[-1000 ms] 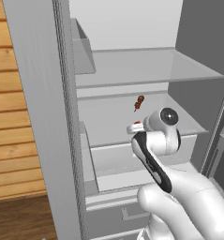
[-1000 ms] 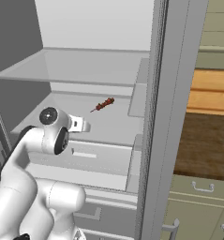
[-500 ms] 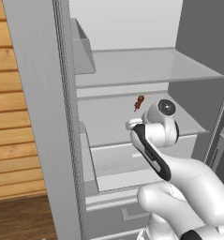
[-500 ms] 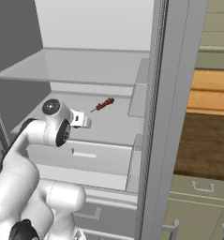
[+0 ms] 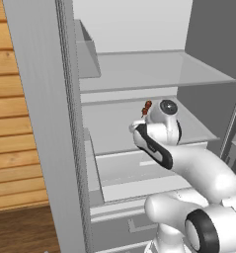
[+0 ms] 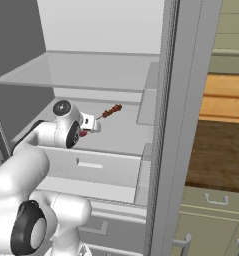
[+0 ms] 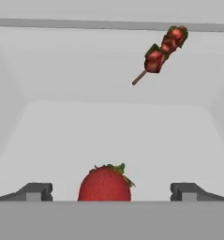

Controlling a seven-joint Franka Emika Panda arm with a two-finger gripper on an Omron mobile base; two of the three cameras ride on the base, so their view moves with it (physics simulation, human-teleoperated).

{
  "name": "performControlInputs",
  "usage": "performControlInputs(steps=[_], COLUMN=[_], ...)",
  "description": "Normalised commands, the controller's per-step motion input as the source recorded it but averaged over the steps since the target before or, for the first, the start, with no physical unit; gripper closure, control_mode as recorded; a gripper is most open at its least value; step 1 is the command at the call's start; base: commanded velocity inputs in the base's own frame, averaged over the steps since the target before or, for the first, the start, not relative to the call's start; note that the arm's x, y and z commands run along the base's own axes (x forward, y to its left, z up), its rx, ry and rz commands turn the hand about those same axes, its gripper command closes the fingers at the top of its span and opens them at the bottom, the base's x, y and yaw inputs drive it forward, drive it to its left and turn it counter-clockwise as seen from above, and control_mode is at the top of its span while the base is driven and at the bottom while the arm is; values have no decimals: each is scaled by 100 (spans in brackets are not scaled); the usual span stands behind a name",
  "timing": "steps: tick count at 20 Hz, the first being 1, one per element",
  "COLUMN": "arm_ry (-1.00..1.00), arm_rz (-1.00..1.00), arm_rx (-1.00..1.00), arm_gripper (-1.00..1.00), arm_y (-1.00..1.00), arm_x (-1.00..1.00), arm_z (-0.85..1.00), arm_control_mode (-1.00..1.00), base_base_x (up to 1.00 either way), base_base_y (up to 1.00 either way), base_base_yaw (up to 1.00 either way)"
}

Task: Take the strawberry from the fridge and place it on top of the pancake, located on the dining counter.

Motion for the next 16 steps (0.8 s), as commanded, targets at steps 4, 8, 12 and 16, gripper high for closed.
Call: performControlInputs(steps=[4,8,12,16], arm_ry=[14,11,0,0], arm_rz=[0,0,0,0], arm_rx=[0,0,0,0], arm_gripper=[-100,-100,-100,-100], arm_y=[0,0,1,10], arm_x=[31,4,0,0], arm_z=[-18,-17,-17,-16], arm_control_mode=[-100,-100,-100,-100], base_base_x=[0,0,0,0], base_base_y=[0,0,0,0], base_base_yaw=[0,0,0,0])
